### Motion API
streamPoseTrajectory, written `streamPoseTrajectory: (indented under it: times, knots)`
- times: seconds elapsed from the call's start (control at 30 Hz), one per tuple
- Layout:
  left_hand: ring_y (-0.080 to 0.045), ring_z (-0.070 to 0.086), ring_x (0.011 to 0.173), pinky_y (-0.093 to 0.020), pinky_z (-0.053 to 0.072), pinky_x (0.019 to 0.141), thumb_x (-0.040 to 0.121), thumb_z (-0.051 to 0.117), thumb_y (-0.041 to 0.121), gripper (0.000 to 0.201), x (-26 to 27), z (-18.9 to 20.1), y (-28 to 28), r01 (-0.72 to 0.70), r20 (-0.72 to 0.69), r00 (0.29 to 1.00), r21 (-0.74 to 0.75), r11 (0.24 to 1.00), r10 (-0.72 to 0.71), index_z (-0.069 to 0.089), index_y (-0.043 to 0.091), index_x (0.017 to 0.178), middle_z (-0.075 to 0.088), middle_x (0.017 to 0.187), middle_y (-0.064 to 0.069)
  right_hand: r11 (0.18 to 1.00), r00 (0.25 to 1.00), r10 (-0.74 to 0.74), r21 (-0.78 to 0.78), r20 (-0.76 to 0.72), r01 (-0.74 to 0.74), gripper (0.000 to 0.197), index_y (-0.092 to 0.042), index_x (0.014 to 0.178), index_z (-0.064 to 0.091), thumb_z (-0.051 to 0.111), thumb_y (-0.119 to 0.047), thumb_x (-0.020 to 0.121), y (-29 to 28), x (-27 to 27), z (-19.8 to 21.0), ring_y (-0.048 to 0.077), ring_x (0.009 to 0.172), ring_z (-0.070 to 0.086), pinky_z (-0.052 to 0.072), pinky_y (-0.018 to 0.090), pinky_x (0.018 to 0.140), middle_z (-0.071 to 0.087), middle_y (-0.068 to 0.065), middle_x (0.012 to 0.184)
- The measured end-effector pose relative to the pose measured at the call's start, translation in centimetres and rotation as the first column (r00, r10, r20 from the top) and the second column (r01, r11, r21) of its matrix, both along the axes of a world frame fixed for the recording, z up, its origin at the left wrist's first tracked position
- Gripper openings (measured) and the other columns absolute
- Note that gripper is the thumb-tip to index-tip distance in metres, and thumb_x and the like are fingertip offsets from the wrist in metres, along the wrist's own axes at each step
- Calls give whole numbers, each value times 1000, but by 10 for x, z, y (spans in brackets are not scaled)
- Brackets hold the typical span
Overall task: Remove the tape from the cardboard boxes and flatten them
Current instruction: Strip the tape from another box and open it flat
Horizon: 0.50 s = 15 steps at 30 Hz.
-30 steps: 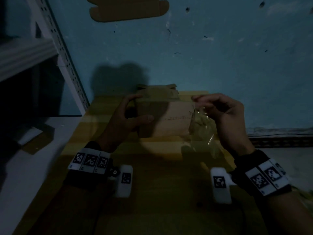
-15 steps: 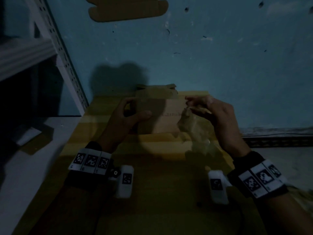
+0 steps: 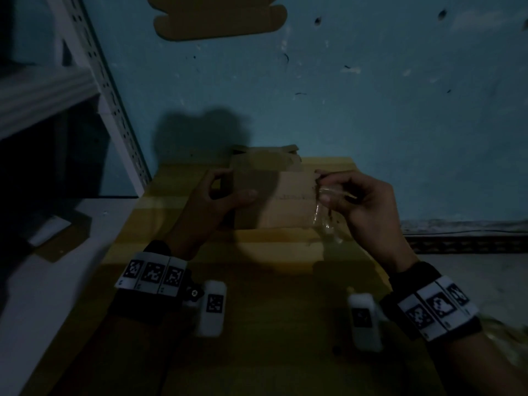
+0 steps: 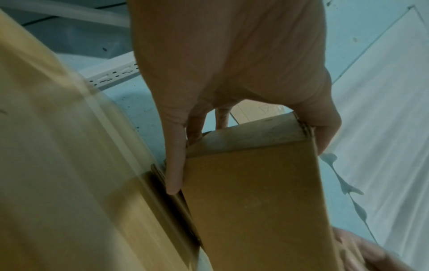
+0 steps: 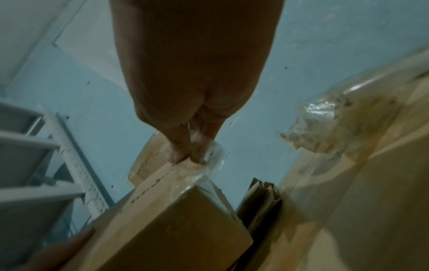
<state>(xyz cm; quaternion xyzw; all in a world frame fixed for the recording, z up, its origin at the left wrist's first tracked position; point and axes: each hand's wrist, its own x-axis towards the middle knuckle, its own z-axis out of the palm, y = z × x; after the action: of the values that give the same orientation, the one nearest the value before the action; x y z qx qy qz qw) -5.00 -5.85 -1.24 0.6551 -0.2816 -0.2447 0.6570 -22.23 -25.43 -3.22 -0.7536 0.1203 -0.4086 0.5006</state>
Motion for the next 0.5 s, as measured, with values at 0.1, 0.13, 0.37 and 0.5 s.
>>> streamPoseTrajectory:
  times: [0.1, 0.13, 0.37, 0.5]
  knots:
    - [-15, 73, 88, -28, 56, 57, 63, 77, 39, 68, -1, 1, 1, -2, 1, 1000, 6, 1000, 2, 57, 24, 126, 71, 111, -2, 999, 997, -23, 37, 79, 20, 20, -3, 95, 76, 73, 12, 82, 0, 1, 0, 16, 109, 72, 59, 31, 93, 78, 4, 103]
    - [-15, 73, 87, -29, 57, 57, 62, 78, 40, 69, -1, 1, 1, -11, 2, 1000, 7, 1000, 11, 58, 23, 125, 71, 111, -1, 999, 995, -31, 36, 94, 28, 21, -2, 95, 77, 73, 13, 82, 2, 1, 0, 15, 108, 73, 59, 29, 91, 78, 4, 101]
    - [-12, 73, 84, -29, 57, 57, 60, 78, 40, 69, -2, 1, 0, -59, 11, 998, -13, 998, 59, 60, 22, 124, 71, 112, -1, 987, 984, -159, -23, 74, 161, 11, -9, 87, 80, 83, -2, 79, 9, 1, 2, 20, 77, 76, 62, 29, 70, 79, -8, 85]
    - [-9, 73, 78, -32, 59, 55, 60, 78, 40, 60, -5, 0, -2, -75, 6, 997, -18, 997, 75, 62, 27, 116, 71, 108, -1, 978, 977, -205, -38, 51, 207, 9, -10, 86, 80, 82, -3, 81, 13, 0, 2, 15, 68, 74, 60, 27, 63, 78, -6, 76]
